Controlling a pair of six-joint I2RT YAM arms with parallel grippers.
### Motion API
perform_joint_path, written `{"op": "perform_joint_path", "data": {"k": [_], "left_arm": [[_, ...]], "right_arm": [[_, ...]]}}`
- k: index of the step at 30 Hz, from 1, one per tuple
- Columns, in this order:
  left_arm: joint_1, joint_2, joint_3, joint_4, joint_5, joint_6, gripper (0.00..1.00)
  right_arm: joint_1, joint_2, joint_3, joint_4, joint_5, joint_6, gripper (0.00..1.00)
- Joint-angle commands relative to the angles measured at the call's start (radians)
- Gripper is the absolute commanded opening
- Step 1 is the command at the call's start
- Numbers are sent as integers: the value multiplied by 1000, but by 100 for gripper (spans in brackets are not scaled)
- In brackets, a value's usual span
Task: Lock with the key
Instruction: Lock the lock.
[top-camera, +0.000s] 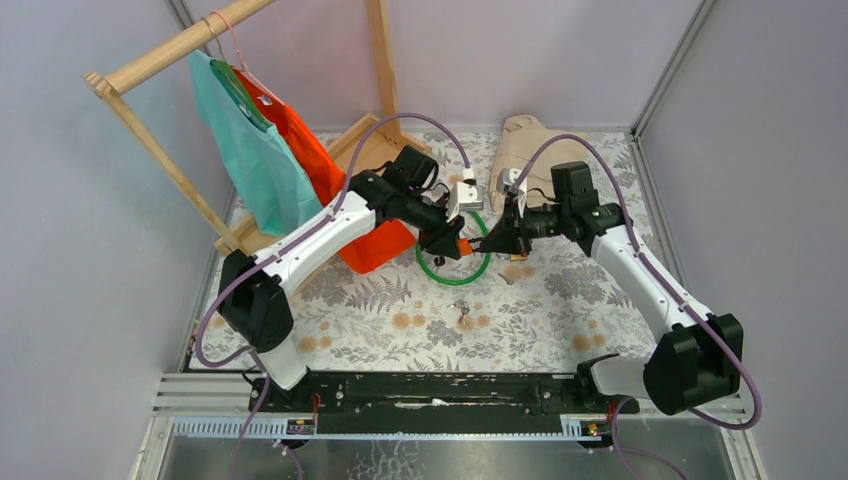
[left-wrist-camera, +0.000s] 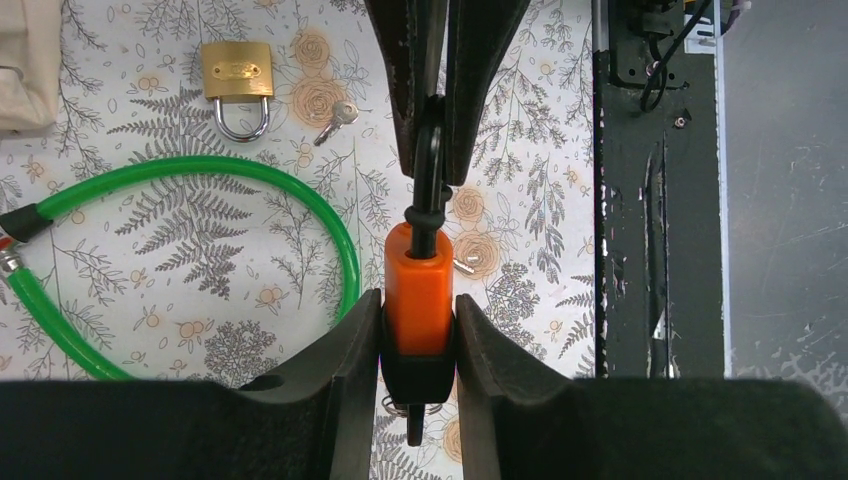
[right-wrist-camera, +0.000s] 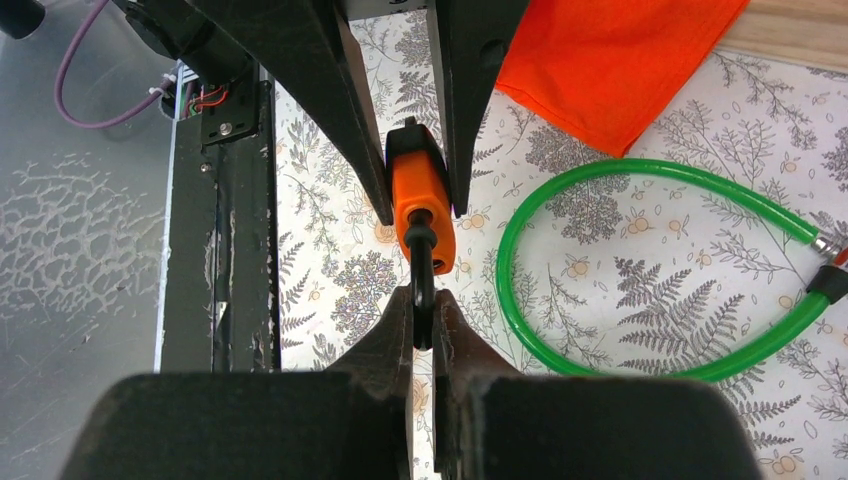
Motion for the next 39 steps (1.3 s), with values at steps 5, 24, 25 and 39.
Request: {"op": "perform_joint_path", "data": {"k": [5, 24, 25, 39], "left_arm": [[-18, 14, 93, 197, 93, -73, 0], [-11, 25, 163, 113, 288, -11, 0], [-11, 23, 161, 107, 280, -4, 0], [-24, 31, 184, 219, 136, -104, 0]], "right_arm": [[47, -11, -42, 133, -40, 101, 0], [55, 20, -47, 17, -71, -120, 0], [55, 26, -42, 8, -74, -121, 0], [63, 15, -113, 215, -85, 97, 0]]}}
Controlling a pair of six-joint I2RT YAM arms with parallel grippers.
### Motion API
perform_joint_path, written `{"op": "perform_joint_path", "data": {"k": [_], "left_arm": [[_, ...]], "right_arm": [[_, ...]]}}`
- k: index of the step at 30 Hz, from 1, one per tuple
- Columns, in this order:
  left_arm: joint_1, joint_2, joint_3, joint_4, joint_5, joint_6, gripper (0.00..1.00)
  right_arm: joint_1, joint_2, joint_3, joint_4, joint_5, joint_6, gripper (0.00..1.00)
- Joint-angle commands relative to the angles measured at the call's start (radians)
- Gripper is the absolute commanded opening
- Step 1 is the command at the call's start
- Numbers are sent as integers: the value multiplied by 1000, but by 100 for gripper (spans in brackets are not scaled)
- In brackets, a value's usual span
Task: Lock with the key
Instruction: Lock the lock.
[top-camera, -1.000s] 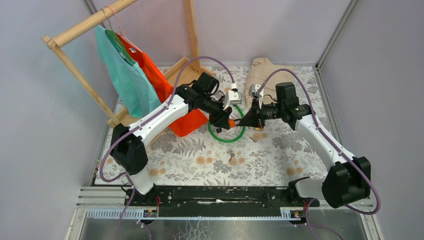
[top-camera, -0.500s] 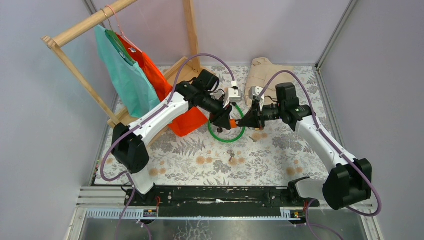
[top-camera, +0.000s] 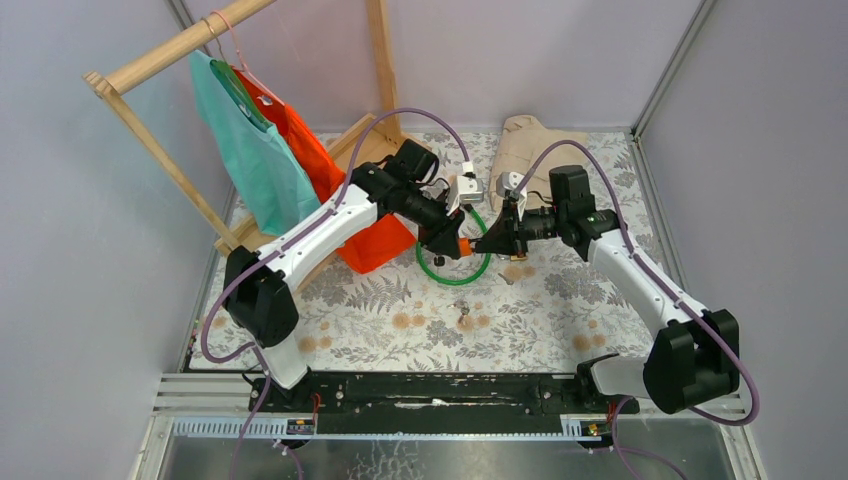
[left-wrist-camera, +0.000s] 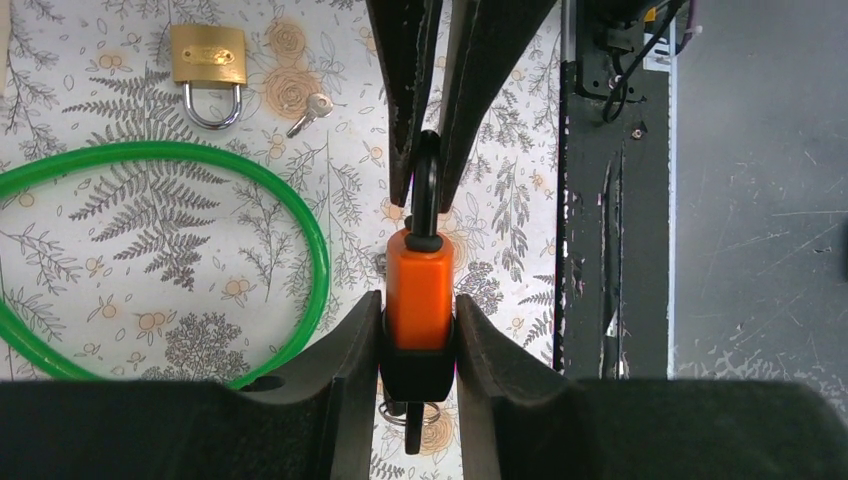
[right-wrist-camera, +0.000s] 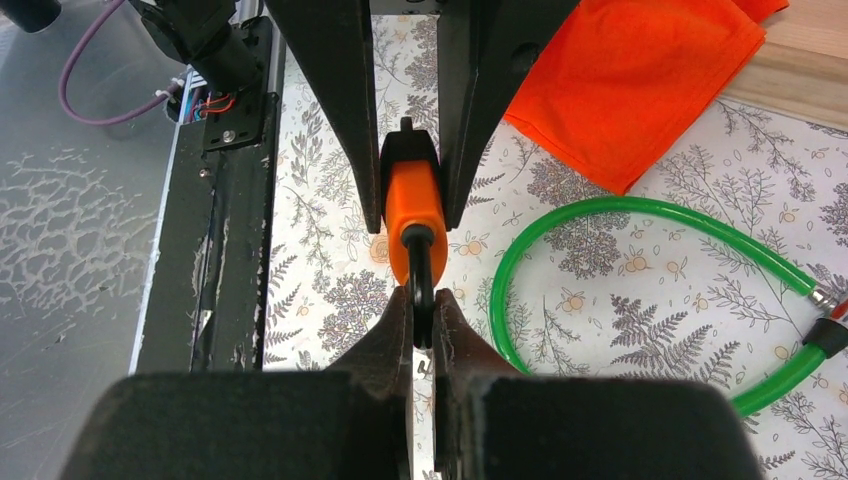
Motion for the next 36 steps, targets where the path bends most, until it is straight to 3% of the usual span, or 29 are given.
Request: {"op": "perform_joint_path", "data": {"k": [1, 11, 36], "left_arm": [[-43, -2, 122, 298, 84, -47, 0], [-59, 20, 193, 298, 80, -49, 0], [-65, 49, 286, 257, 104, -43, 0]], "right_arm": [[63, 4, -61, 115, -23, 121, 0], [111, -9, -142, 318, -11, 272, 0], [213, -18, -209, 556, 10, 456, 0]]}}
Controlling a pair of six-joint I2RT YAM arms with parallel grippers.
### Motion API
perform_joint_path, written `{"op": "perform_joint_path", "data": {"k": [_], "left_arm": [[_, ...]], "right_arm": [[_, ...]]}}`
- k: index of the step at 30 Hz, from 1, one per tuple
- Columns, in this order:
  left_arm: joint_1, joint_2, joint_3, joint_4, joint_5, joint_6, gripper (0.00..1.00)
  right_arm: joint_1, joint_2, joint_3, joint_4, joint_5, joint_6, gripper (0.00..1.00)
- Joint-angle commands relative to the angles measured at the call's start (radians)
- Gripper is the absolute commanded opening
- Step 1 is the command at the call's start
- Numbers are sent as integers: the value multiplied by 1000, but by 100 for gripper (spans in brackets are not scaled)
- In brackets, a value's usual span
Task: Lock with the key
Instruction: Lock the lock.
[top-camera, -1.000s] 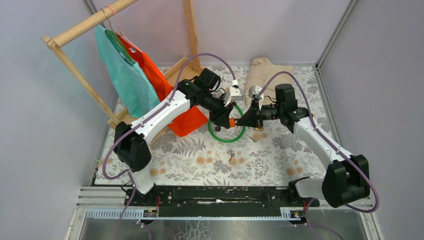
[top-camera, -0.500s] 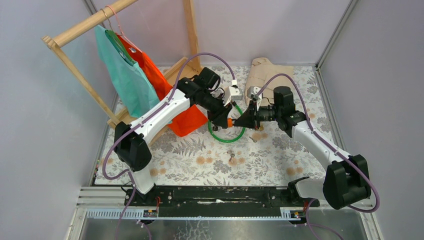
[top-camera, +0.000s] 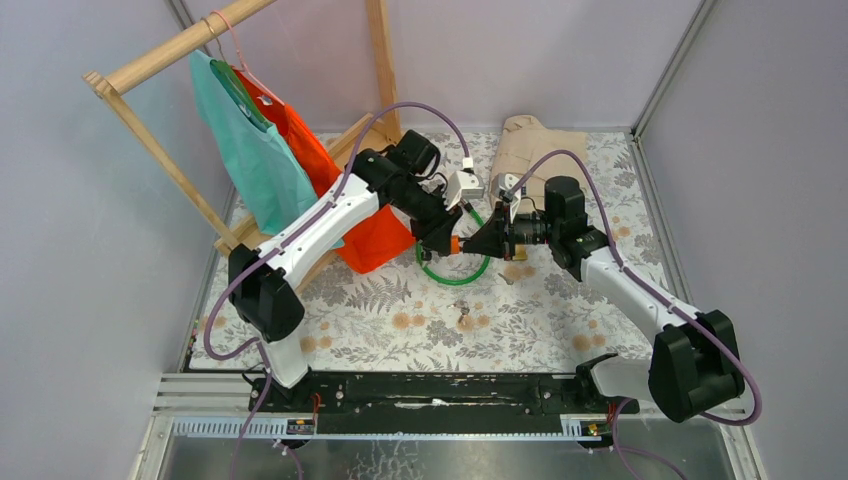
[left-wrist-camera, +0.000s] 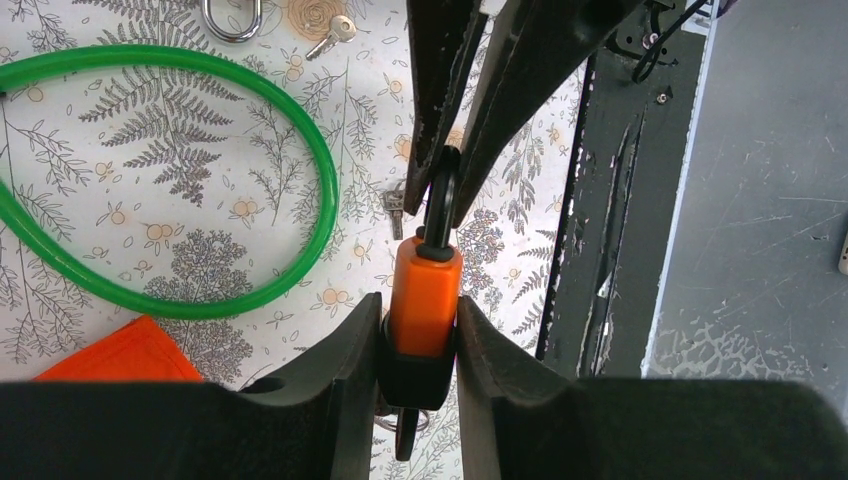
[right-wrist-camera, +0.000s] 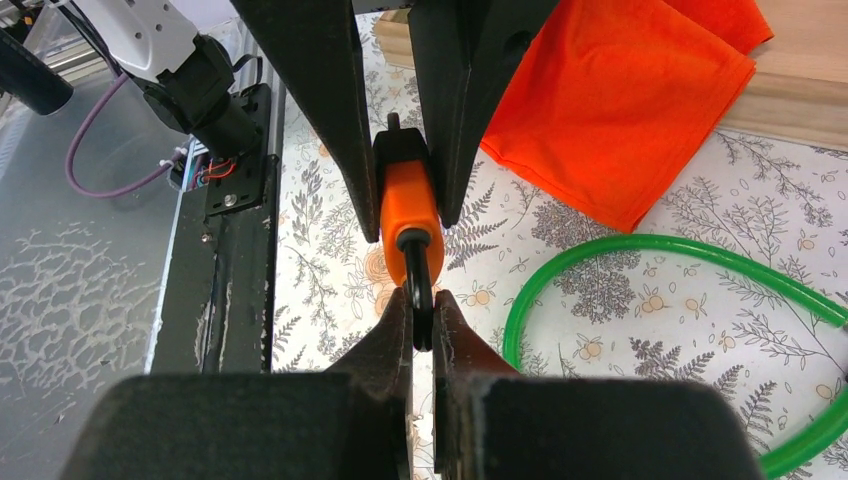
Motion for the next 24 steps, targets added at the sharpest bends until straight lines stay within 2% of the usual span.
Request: {"op": "perform_joint_path", "data": {"k": [1, 6, 11, 14, 24], "left_arm": [[-63, 3, 140, 471, 234, -37, 0], [-35, -23, 119, 470, 236, -37, 0], [20, -111, -13, 557, 240, -78, 0], [50, -148, -97, 606, 242, -97, 4], [116, -203, -228, 679, 260, -136, 31]], "right_arm": [[143, 13, -24, 68, -48, 73, 0], [119, -3, -2, 26, -39, 60, 0], [30, -22, -6, 70, -71, 122, 0], [-11, -26, -12, 119, -84, 178, 0], [-83, -25, -21, 273, -121, 345, 0]]}}
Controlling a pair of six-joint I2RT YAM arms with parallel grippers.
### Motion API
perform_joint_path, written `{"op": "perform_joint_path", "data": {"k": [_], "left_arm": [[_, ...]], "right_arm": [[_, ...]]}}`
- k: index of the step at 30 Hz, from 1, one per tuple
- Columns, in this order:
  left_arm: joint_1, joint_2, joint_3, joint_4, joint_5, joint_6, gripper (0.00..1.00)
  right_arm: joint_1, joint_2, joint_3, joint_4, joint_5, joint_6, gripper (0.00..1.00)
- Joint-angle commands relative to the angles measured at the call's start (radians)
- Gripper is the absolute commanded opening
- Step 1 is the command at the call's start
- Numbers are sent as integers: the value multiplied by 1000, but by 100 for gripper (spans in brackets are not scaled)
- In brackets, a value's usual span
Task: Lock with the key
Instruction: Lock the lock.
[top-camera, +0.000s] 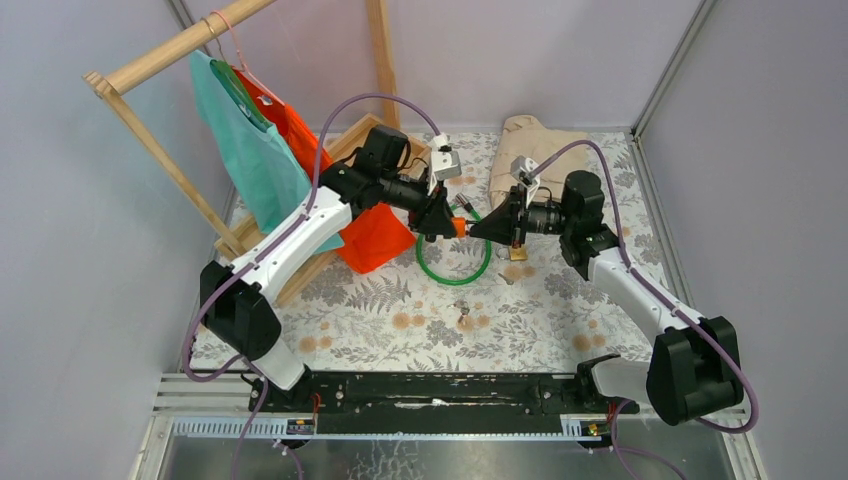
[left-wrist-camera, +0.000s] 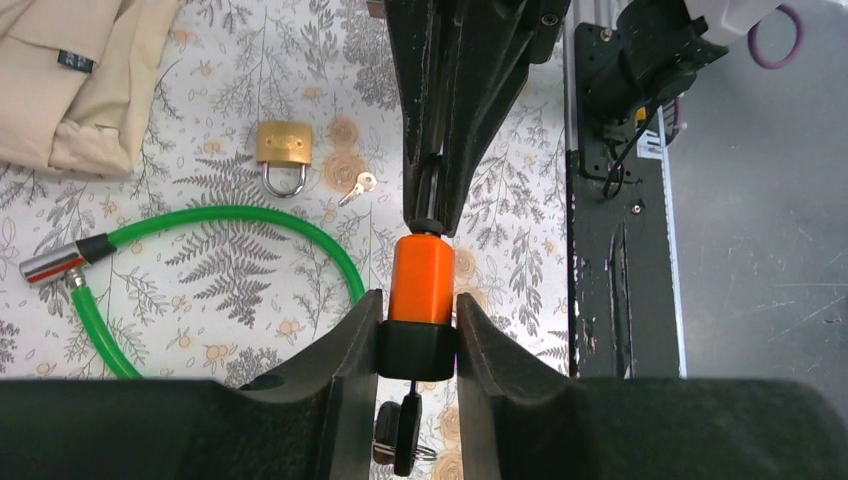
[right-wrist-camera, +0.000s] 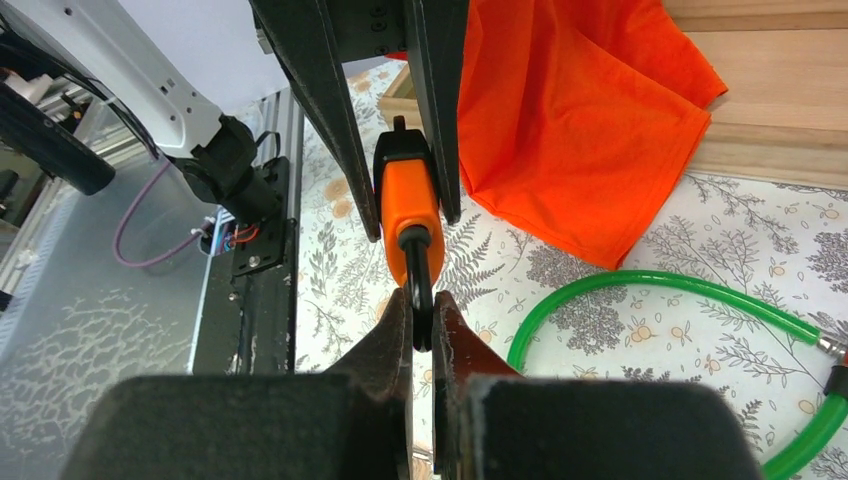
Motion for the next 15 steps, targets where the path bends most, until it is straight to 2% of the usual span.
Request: {"op": "perform_joint_path", "data": {"k": [1, 15], "left_arm": [[25, -52, -23, 281, 58, -41, 33], [75, -81, -132, 397, 110, -111, 58]], "right_arm": [[-5, -3, -7, 72, -80, 115, 0], [-41, -15, -3, 125, -107, 179, 0]]}}
